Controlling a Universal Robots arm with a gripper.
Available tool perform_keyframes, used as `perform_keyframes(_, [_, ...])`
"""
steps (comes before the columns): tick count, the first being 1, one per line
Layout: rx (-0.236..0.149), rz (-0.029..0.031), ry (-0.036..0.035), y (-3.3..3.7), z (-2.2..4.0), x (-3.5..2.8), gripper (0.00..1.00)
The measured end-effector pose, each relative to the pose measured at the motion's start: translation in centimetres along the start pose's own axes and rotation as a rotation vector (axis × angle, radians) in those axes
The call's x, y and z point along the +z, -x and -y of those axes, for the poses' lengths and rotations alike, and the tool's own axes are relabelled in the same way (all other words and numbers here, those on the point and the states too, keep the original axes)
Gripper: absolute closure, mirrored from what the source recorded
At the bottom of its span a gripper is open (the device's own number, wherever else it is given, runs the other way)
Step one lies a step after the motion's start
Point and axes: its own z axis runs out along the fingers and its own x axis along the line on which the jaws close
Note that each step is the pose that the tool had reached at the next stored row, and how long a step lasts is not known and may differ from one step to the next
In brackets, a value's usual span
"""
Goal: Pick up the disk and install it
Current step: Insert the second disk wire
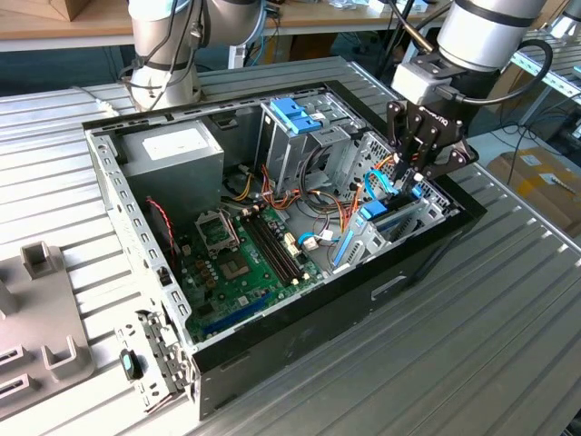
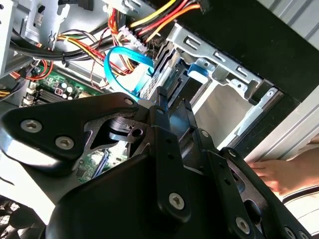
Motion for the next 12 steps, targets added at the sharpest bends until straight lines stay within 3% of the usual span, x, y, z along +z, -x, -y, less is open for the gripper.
perform_keyframes(4, [0.000,0.0000,0.0001,0.06,0.43,0.01,0.71])
perform_keyframes(12, [-0.044,0.0007,-0.0021,0.06,0.53,-0.29,0.71])
